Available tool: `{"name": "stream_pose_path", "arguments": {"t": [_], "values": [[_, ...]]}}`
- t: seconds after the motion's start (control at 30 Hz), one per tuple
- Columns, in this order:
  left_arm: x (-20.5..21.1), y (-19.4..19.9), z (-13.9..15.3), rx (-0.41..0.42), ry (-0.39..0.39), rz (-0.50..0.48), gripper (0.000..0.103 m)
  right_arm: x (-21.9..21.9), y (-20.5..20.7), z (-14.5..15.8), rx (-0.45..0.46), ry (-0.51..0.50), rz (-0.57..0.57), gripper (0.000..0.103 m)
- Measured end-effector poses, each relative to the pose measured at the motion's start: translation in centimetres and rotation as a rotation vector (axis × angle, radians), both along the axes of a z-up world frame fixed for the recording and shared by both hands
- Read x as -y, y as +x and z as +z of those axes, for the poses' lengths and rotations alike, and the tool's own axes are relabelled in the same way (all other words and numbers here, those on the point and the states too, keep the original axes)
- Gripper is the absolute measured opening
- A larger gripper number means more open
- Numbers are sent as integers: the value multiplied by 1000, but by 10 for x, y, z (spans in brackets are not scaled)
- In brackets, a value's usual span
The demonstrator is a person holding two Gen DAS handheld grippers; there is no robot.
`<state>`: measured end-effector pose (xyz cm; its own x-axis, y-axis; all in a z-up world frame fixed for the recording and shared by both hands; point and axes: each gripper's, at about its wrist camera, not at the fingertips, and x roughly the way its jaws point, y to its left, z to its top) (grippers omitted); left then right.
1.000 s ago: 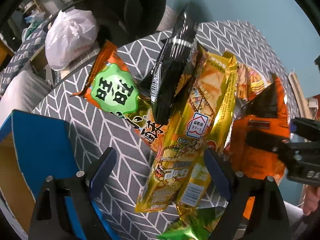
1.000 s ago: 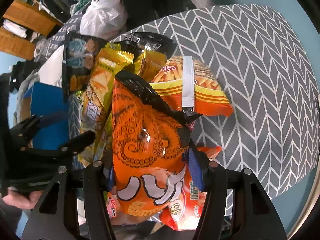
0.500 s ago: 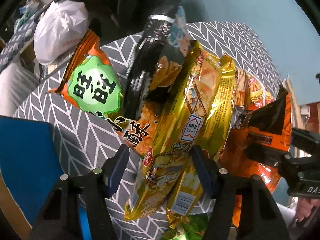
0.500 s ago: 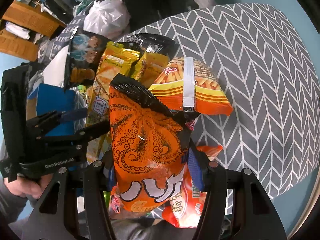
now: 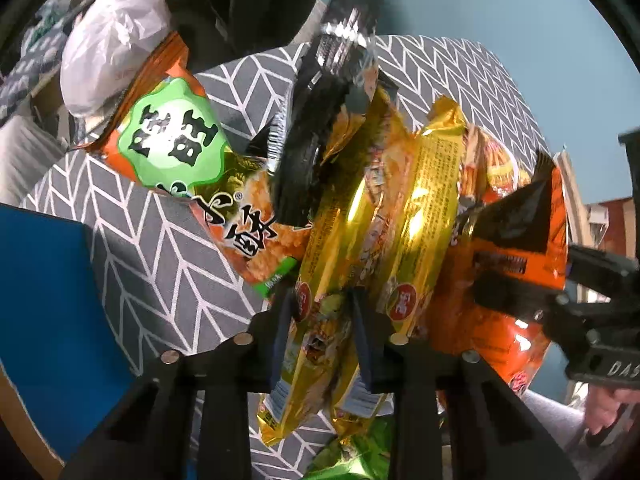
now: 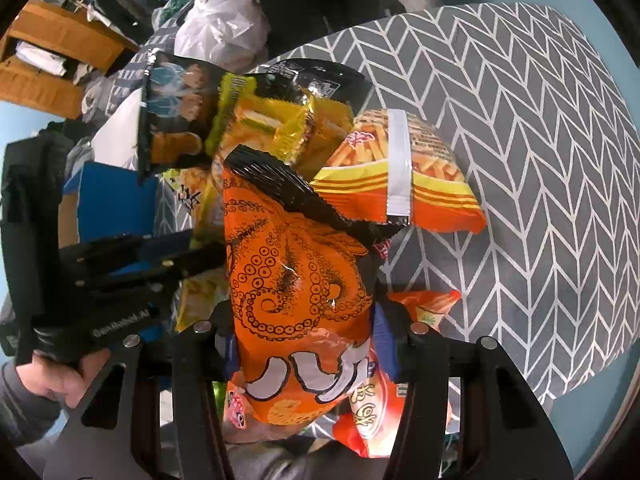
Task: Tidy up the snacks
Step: 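Close the right tool on the octopus bag while the left tool grasps the yellow wafer roll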
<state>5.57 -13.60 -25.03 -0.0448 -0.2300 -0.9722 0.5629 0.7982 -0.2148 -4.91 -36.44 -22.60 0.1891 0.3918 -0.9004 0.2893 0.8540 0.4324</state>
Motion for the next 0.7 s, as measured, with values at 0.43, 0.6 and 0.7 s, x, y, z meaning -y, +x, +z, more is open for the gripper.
{"name": "stream_pose_path", "arguments": {"t": [0.43, 0.6, 0.7], "values": [[-16, -6, 17, -11, 5, 79, 8, -4, 3, 18, 48, -26, 63, 50], [-26, -3, 0, -41, 39, 88, 39, -1, -3, 13, 31, -8, 62, 50], [-31, -1, -7, -54, 25, 106, 53, -4, -5, 11, 25, -2, 72, 50]]}}
